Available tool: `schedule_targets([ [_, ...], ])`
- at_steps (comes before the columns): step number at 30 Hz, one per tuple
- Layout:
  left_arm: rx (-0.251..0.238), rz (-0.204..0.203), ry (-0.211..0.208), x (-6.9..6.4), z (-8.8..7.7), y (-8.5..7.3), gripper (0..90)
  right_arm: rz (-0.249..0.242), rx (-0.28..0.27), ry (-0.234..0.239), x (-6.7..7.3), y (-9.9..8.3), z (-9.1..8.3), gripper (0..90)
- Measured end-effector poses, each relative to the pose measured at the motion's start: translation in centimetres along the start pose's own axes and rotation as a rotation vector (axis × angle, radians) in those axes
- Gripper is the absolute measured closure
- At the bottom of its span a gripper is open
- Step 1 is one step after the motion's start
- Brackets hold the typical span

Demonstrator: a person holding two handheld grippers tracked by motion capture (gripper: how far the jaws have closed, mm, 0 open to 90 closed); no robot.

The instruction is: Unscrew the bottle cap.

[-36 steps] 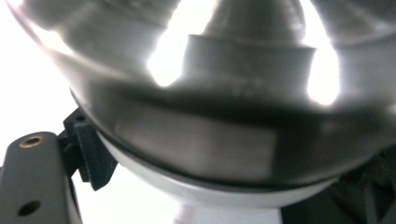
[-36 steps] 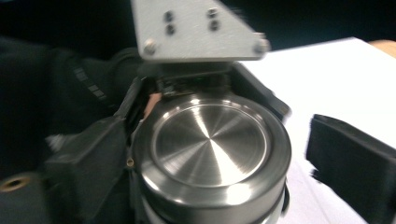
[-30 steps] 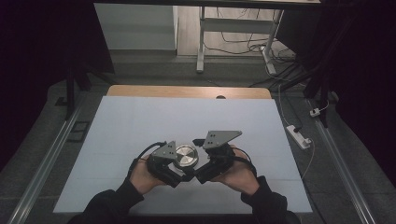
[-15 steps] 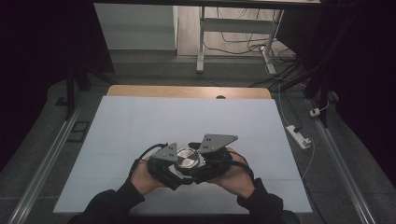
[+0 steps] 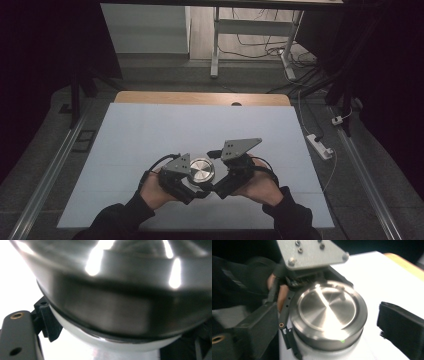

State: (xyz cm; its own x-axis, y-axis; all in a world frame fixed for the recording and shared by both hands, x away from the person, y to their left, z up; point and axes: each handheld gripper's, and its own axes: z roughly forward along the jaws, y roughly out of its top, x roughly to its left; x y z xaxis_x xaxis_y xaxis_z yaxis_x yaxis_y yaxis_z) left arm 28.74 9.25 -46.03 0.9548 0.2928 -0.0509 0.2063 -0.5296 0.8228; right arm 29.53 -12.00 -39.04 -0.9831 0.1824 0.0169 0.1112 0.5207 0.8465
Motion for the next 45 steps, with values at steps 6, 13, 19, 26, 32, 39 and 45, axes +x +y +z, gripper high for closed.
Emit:
schedule_targets([
  [6,0.021,-0.041,0.091,0.0,0.2,0.0,15.5,0.070,0.017,-0.220,1.4,0.3,1.7,11.7],
  [13,0.023,0.014,-0.013,0.0,0.3,0.0,15.5,0.044,-0.017,-0.137,1.1,-0.2,2.1,18.6],
  [19,-0.022,0.082,-0.200,-0.3,0.4,-0.1,15.5,-0.026,-0.090,0.161,-0.5,-1.2,1.2,18.9],
  [26,-0.013,0.005,-0.077,0.1,0.2,-0.1,15.5,0.054,-0.084,0.119,-1.1,-1.0,0.7,5.5],
  [32,0.015,-0.071,0.059,0.5,0.2,-0.3,15.5,0.080,-0.010,-0.128,0.3,-0.2,1.2,6.6],
  [39,0.030,-0.036,0.046,0.0,0.5,0.0,15.5,0.075,-0.004,-0.181,1.0,-0.4,2.5,17.9],
  [45,0.003,-0.006,-0.047,0.2,0.2,-0.1,15.5,0.056,-0.025,-0.063,0.5,-0.5,1.8,18.3],
])
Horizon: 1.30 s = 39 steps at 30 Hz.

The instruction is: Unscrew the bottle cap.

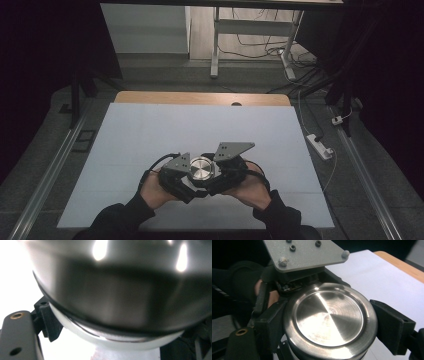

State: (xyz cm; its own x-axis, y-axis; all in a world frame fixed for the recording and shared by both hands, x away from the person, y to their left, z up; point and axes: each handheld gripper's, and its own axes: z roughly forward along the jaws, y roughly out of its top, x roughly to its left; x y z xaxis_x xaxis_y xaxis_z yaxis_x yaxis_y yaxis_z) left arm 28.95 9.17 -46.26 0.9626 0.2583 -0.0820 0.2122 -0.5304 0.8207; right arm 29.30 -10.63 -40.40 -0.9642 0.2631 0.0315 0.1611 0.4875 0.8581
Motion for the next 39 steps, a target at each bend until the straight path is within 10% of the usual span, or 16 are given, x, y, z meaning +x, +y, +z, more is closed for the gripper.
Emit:
schedule_targets([
  [39,-0.047,-0.014,-0.015,0.6,-0.2,-0.6,15.5,-0.030,-0.007,0.002,-0.2,-0.3,0.1,15.9],
])
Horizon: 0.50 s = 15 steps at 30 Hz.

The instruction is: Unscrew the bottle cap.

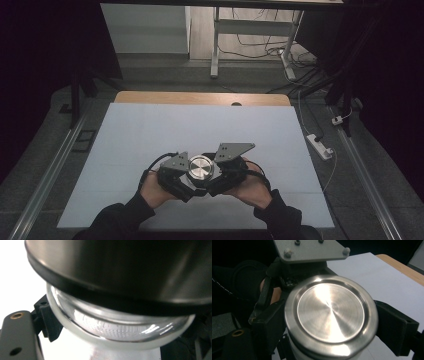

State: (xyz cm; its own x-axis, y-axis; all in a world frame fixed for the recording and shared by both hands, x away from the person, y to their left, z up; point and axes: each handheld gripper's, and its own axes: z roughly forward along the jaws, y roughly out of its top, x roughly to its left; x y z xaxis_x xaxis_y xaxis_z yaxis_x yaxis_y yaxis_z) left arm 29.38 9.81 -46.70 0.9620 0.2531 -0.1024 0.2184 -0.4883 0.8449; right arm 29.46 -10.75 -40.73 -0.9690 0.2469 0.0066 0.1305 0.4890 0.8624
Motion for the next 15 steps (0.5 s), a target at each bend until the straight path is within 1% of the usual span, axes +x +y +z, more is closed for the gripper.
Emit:
schedule_targets([
  [4,-0.006,-0.005,0.001,0.06,-0.20,-0.02,15.5,0.006,-0.019,0.001,-0.12,-0.11,-0.04,17.1],
  [7,-0.002,-0.005,-0.002,0.03,-0.09,-0.02,15.5,0.016,-0.035,0.012,-0.21,-0.27,0.09,17.4],
  [10,0.005,-0.001,0.000,0.00,-0.04,-0.03,15.5,0.009,-0.035,0.013,-0.21,-0.37,0.14,17.7],
  [12,0.006,0.002,0.000,0.00,-0.05,-0.01,15.5,0.020,-0.036,0.017,-0.27,-0.39,0.12,17.8],
  [15,0.009,0.005,0.003,-0.01,-0.05,0.00,15.5,0.021,-0.044,0.017,-0.24,-0.34,0.01,18.0],
])
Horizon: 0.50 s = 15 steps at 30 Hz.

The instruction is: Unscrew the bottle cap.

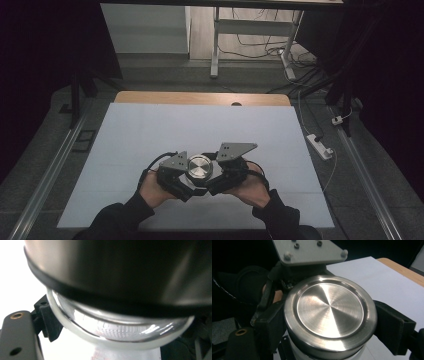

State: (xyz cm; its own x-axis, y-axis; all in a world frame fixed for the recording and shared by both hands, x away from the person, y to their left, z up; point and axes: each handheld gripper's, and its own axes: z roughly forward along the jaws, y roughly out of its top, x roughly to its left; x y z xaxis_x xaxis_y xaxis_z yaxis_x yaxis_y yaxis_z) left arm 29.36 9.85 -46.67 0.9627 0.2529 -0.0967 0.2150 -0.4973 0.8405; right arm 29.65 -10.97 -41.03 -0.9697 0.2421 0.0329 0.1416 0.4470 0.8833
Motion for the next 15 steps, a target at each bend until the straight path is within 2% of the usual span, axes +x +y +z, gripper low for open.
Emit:
schedule_targets([
  [15,0.008,-0.005,0.016,0.25,-0.11,-0.16,15.5,-0.026,-0.013,-0.033,0.20,0.74,-0.98,18.2],
])
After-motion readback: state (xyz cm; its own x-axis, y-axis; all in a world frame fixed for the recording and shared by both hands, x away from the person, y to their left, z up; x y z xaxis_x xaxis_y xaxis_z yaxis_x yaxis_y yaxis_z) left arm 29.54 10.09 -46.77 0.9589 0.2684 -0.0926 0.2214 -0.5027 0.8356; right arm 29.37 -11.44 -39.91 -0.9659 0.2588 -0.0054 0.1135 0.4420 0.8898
